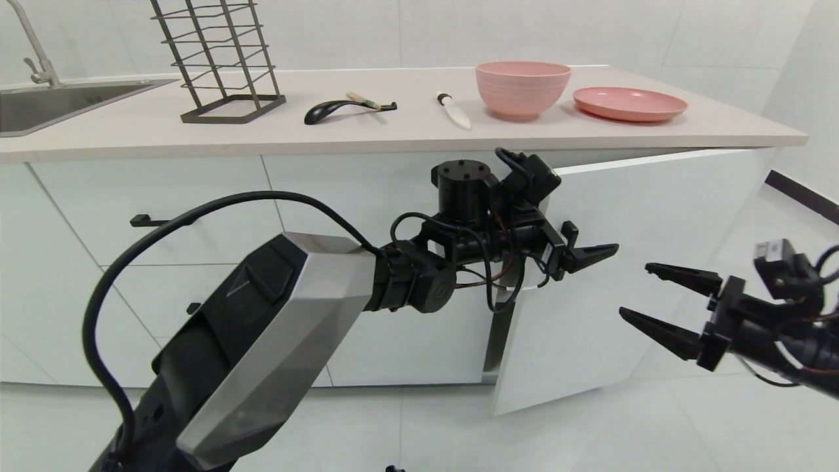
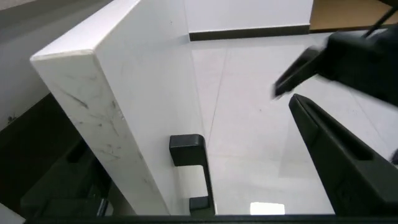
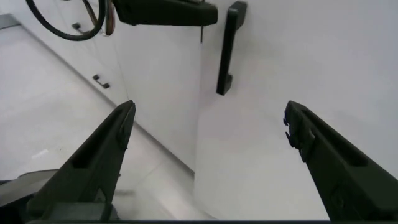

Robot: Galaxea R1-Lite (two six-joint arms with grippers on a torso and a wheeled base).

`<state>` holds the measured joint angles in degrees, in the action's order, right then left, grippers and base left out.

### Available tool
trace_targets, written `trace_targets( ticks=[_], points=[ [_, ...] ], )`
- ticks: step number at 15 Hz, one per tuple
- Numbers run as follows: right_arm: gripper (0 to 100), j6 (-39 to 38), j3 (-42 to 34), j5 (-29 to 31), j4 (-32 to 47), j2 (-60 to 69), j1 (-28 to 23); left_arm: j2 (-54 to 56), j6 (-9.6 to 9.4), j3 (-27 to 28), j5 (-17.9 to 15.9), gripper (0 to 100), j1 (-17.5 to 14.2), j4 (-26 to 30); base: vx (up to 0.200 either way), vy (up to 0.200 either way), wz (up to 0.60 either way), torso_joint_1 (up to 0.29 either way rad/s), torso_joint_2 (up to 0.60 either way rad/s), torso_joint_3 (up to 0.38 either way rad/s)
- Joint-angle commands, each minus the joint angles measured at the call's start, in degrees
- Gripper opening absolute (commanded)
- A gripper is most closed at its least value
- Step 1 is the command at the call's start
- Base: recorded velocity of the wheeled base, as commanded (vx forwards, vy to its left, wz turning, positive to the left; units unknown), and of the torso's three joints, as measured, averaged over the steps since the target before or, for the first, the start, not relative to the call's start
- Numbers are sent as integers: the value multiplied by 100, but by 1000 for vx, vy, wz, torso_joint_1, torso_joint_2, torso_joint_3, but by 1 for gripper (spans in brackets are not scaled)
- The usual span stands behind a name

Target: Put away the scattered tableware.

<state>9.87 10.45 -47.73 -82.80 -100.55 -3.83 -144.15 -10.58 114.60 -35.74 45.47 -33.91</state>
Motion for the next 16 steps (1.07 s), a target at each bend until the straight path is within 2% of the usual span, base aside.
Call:
trace_targets(
  ticks=[1, 5, 7, 9, 14, 16],
  points=[
    [100, 23, -966, 18, 27, 1732, -593, 36, -5, -1, 50, 100, 6, -45, 0, 0, 0, 0, 0, 0],
    [100, 76, -1001, 27, 97, 2215, -997, 28, -5, -1, 76, 100, 50, -168, 0, 0, 0, 0, 0, 0],
    [100, 76, -755, 27, 88, 2347, -1718, 1, 3, -1, 85, 100, 111, -397, 0, 0, 0, 0, 0, 0],
    [100, 6, -227, 35, 80, 2567, -2105, -51, 3, -1, 85, 100, 199, -555, 0, 0, 0, 0, 0, 0],
    [100, 6, 142, 35, 62, 2848, -2105, -139, 3, -1, 85, 100, 471, -572, 0, 0, 0, 0, 0, 0],
    [100, 6, 221, 35, 62, 2865, -2087, -139, 3, -1, 261, 100, 665, -581, 0, 0, 0, 0, 0, 0]
  ],
)
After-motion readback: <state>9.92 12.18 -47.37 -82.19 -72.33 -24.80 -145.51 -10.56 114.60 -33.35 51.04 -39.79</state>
